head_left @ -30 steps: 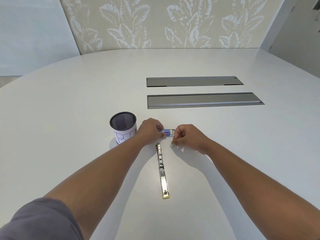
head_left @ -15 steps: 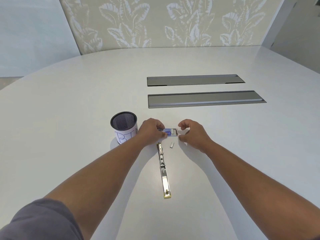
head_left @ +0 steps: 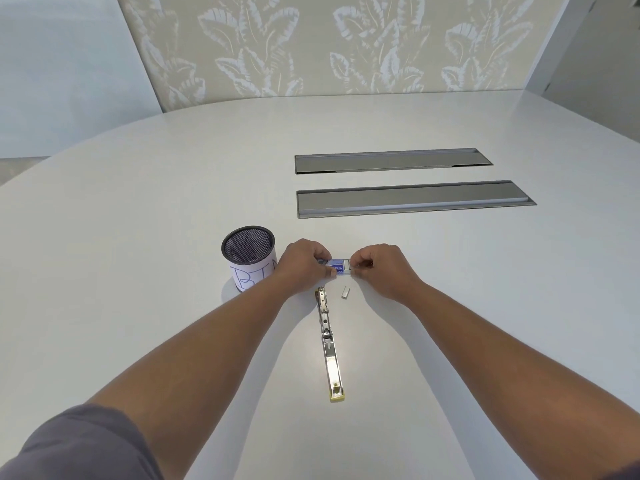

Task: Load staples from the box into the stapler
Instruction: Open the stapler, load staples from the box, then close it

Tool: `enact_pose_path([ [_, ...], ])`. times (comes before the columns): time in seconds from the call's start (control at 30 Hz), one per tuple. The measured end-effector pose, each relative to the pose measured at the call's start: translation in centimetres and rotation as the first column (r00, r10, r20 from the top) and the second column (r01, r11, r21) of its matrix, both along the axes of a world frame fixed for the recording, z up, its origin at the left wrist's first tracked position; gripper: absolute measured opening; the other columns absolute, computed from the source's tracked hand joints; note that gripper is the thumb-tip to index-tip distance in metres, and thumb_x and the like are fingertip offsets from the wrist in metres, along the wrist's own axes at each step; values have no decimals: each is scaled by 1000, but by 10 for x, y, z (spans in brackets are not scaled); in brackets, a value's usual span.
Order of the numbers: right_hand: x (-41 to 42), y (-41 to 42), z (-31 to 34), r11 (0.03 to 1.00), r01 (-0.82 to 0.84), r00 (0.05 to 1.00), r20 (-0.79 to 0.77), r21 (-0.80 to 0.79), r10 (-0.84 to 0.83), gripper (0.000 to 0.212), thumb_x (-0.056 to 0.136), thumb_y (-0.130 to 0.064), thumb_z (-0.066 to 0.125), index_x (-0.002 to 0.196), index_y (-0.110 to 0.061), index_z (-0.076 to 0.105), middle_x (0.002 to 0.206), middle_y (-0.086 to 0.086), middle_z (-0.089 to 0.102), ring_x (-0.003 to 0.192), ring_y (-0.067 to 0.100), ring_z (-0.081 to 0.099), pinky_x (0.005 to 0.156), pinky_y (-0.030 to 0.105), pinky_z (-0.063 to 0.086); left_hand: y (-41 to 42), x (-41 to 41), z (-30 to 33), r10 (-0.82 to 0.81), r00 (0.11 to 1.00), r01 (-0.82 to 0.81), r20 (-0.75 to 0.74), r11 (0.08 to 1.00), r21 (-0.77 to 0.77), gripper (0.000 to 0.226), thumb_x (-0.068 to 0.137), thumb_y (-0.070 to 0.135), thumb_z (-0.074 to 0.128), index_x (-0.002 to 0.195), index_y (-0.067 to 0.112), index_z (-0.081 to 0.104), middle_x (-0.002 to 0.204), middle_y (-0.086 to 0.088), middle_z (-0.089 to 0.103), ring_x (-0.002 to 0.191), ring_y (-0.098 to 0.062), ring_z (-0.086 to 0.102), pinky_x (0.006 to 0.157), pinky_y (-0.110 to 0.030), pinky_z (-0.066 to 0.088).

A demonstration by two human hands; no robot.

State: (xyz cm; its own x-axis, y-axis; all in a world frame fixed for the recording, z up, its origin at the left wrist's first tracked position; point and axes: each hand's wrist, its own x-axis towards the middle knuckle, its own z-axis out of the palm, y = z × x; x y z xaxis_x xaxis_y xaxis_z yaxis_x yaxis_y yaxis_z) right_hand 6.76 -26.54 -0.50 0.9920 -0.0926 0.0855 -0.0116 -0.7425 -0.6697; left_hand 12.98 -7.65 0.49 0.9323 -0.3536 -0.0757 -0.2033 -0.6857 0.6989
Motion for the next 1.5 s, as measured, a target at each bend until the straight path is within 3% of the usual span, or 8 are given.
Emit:
enact_pose_path([
  [0.23, -2, 6, -4, 998, -58, 996, 64, 5, 58, 12, 80, 1, 67, 78, -8, 75, 84, 3, 75, 83, 21, 67, 76, 36, 53, 0, -2, 0, -10, 1000, 10, 2, 1000, -27, 28, 74, 21, 88, 100, 17, 77, 98, -1, 70, 91, -22, 67, 79, -34, 57],
  [0.37, 4, 15, -3, 997, -75, 996, 47, -26, 76, 10, 81, 2, 64, 80, 0, 74, 84, 14, 73, 83, 31, 66, 75, 41, 52, -1, -4, 0, -1, 1000, 1, 5, 999, -38, 25, 74, 21, 87, 96, 17, 77, 96, -1, 71, 84, -19, 69, 74, -31, 59],
  [0.5, 2, 17, -4, 996, 11, 1000, -3, 88, -11, 13, 82, -3, 70, 90, -10, 78, 86, 4, 77, 82, 19, 70, 73, 29, 54, -2, -7, -3, 11, 1000, -12, -16, 998, -57, 24, 74, 21, 87, 95, 20, 77, 93, 0, 70, 71, -12, 66, 61, -19, 53],
  [0.7, -1, 18, -7, 933, 105, 994, -23, 344, -103, 24, 79, 1, 71, 94, -17, 70, 94, 1, 75, 81, 12, 73, 77, 23, 58, -6, -7, -5, 13, 1000, -12, 26, 1000, -12, 31, 77, 25, 85, 106, 18, 78, 109, -2, 70, 107, -21, 60, 89, -32, 51],
  [0.83, -4, 16, -10, 898, 153, 988, -38, 413, -151, 21, 77, -3, 74, 88, -19, 69, 91, 2, 77, 75, 10, 71, 74, 26, 57, -8, -7, -5, 13, 999, -13, 44, 1000, 2, 32, 77, 25, 85, 107, 17, 79, 112, -4, 71, 111, -23, 60, 92, -36, 52],
  [1.03, -5, 17, -11, 881, 185, 982, -49, 436, -182, 20, 77, -5, 77, 84, -21, 68, 87, 1, 76, 68, 6, 66, 66, 24, 54, -8, -8, -6, 48, 999, -47, 25, 998, -29, 30, 74, 23, 87, 102, 15, 78, 105, -4, 73, 99, -25, 67, 87, -38, 56],
  [1.23, -10, 22, -14, 887, 211, 975, -22, 412, -222, 16, 78, -7, 71, 81, -23, 69, 78, -6, 73, 64, 3, 64, 60, 22, 50, -4, -7, -8, 69, 997, -73, -40, 993, -91, 56, 76, 21, 88, 127, 13, 68, 119, -5, 68, 104, -21, 66, 84, -29, 54],
  [1.5, -29, 27, -12, 913, 190, 981, -30, 361, -193, 13, 74, -9, 66, 81, -21, 66, 75, 2, 71, 60, 9, 58, 59, 31, 53, 10, -18, -16, 119, 991, -126, -56, 982, -144, 35, 90, 13, 70, 125, 18, 68, 110, -5, 70, 99, -21, 66, 87, -30, 53],
])
